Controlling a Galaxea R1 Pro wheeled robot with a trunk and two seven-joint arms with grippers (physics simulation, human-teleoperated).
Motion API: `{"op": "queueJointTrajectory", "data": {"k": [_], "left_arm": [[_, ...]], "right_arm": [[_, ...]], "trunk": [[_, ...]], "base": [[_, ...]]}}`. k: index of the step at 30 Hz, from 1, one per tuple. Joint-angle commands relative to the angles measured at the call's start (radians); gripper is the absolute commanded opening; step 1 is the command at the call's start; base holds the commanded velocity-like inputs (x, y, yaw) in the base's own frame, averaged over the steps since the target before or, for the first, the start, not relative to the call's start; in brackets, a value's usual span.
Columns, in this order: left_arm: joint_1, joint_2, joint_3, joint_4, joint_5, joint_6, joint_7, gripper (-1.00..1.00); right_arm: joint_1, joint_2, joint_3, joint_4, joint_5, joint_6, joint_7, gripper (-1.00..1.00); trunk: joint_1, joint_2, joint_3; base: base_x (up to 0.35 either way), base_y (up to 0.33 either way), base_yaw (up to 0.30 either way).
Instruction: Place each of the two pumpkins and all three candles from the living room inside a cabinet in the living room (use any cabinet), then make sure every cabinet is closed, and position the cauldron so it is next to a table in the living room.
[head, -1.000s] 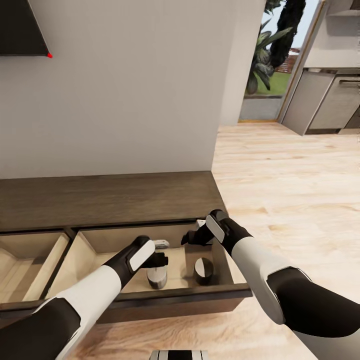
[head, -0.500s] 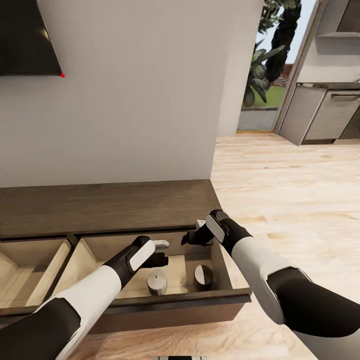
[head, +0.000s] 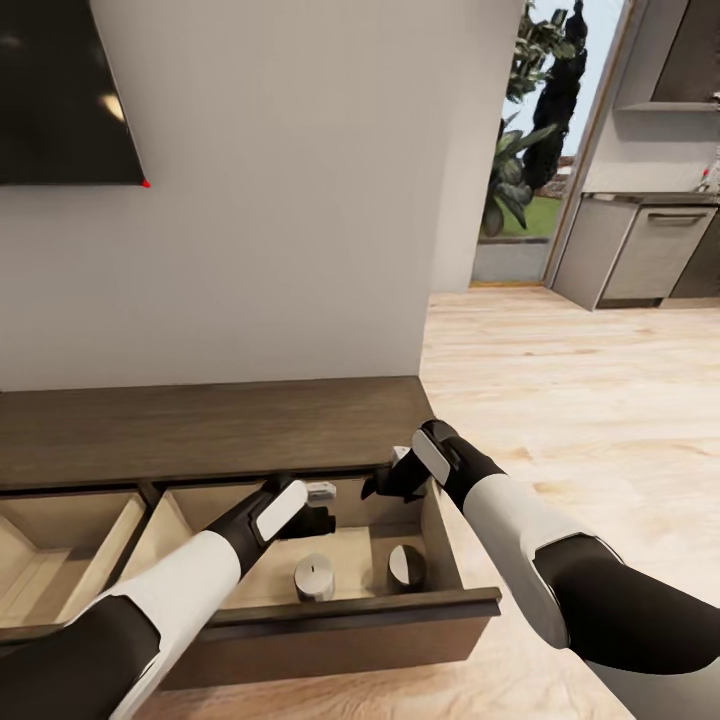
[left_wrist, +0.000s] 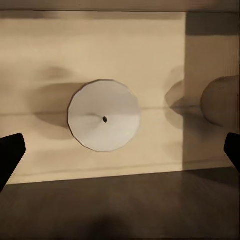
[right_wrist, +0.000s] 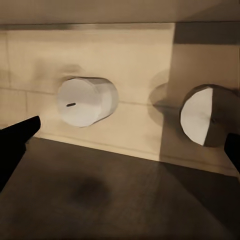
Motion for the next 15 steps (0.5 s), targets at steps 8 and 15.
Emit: {"op": "queueJointTrajectory", "data": {"k": [8,15], "left_arm": [[-0.001,0.004,0.008,-0.002,0.024,0.075,0.009,1.00],[-0.001,0.011,0.135,-0.001,0.021,0.120,0.009,1.00]], "right_arm": [[-0.001,0.000,0.003,0.002,-0.006,0.003,-0.002,1.00],[-0.001,0.000,0.003,0.004,-0.005,0.000,0.000,1.00]], "trunk": [[-0.004,0.002,0.030],[-0.007,0.003,0.057]], "base": [[0.000,0.000,0.000],[0.000,0.000,0.000]]}}
